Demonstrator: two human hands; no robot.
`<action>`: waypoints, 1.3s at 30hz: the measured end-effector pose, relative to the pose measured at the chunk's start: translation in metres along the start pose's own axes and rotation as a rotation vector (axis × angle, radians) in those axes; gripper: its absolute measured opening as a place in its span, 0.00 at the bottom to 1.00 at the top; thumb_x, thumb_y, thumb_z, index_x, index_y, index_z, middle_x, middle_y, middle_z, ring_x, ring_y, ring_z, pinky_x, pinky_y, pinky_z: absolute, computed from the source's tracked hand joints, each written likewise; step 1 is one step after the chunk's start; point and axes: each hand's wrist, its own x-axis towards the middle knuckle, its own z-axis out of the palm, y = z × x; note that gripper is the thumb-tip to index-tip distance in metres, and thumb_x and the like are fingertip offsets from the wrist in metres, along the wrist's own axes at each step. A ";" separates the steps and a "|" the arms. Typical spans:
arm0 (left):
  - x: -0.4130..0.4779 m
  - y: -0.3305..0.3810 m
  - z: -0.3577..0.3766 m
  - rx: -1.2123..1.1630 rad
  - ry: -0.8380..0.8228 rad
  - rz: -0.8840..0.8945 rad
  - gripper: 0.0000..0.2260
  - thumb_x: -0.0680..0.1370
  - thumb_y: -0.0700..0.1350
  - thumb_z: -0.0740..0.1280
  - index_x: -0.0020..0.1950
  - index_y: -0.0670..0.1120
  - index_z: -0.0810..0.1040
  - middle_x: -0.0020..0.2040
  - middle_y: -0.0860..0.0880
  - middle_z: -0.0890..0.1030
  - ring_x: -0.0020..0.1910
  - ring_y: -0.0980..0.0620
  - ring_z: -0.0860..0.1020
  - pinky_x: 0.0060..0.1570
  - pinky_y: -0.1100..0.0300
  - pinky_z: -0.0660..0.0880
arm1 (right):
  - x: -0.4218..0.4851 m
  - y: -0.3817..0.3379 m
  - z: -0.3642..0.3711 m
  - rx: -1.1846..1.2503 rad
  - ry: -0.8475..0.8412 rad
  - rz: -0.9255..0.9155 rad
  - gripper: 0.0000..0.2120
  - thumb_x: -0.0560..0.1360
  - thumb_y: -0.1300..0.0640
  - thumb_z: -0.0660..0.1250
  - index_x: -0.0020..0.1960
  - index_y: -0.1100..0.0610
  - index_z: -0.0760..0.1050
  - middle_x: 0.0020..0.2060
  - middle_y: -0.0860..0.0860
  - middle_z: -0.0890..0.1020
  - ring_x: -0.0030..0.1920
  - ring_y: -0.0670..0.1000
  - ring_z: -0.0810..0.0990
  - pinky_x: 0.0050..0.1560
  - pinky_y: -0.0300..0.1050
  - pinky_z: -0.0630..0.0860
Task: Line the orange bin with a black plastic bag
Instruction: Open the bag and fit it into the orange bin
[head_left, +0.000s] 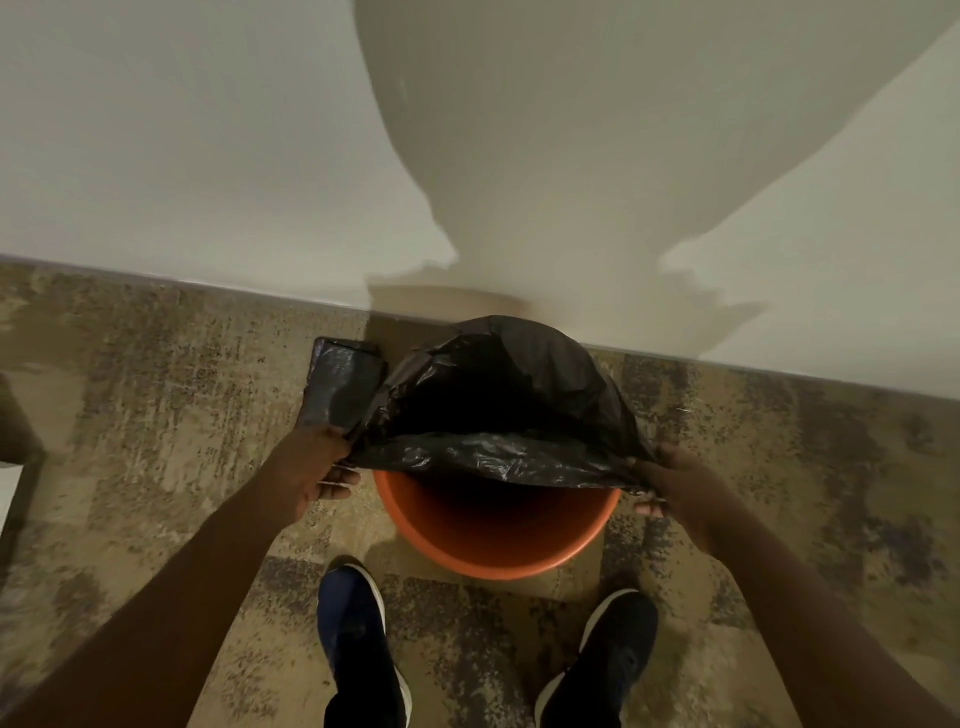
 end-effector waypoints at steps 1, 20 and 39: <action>-0.003 -0.005 0.000 -0.012 0.000 -0.002 0.05 0.83 0.36 0.60 0.51 0.40 0.76 0.41 0.40 0.77 0.37 0.44 0.76 0.38 0.53 0.73 | -0.001 0.002 -0.001 -0.001 -0.009 0.016 0.10 0.80 0.56 0.68 0.61 0.57 0.77 0.52 0.60 0.83 0.46 0.56 0.83 0.37 0.44 0.81; -0.017 -0.053 0.037 -0.883 -0.105 -0.254 0.09 0.81 0.32 0.59 0.58 0.37 0.76 0.52 0.38 0.81 0.49 0.43 0.81 0.31 0.50 0.84 | -0.035 0.047 0.051 1.007 -0.036 0.284 0.24 0.72 0.60 0.67 0.67 0.62 0.74 0.57 0.63 0.84 0.59 0.60 0.83 0.49 0.55 0.86; -0.030 -0.101 0.066 -0.941 -0.065 0.041 0.15 0.79 0.38 0.66 0.66 0.41 0.73 0.55 0.39 0.80 0.49 0.44 0.80 0.35 0.56 0.82 | -0.061 0.067 0.094 0.702 0.088 0.063 0.27 0.79 0.70 0.65 0.72 0.48 0.67 0.57 0.59 0.84 0.51 0.59 0.86 0.50 0.54 0.84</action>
